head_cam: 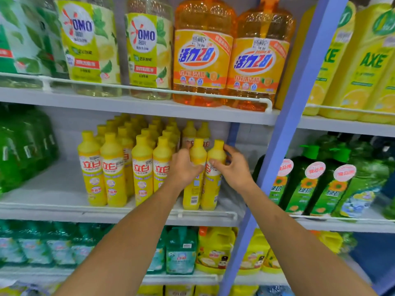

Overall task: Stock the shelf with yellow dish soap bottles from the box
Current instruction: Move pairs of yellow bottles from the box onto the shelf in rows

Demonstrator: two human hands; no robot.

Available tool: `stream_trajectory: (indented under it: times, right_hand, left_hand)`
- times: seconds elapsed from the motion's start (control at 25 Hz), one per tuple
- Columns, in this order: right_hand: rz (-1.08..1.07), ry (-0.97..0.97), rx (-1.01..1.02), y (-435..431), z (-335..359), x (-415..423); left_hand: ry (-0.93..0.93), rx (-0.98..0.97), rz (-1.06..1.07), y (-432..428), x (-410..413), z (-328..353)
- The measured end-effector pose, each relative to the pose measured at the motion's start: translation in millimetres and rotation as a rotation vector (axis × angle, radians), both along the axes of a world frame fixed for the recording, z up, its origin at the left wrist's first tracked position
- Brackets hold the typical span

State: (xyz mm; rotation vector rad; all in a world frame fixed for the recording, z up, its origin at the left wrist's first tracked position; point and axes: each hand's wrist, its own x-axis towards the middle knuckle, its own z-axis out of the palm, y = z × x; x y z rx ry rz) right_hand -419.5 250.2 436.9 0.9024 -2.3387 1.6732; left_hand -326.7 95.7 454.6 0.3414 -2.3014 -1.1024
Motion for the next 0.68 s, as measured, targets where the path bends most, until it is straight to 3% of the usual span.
stream_trajectory:
  times: [0.28,0.68]
  right_hand:
    - [0.027,-0.041,-0.126,2,-16,1]
    - [-0.025,-0.088,-0.195,-3,-38,12]
  left_hand:
    - [0.096,-0.026,0.037,1,-10,-21]
    - [0.031,0.038,0.065,11,-3,-58]
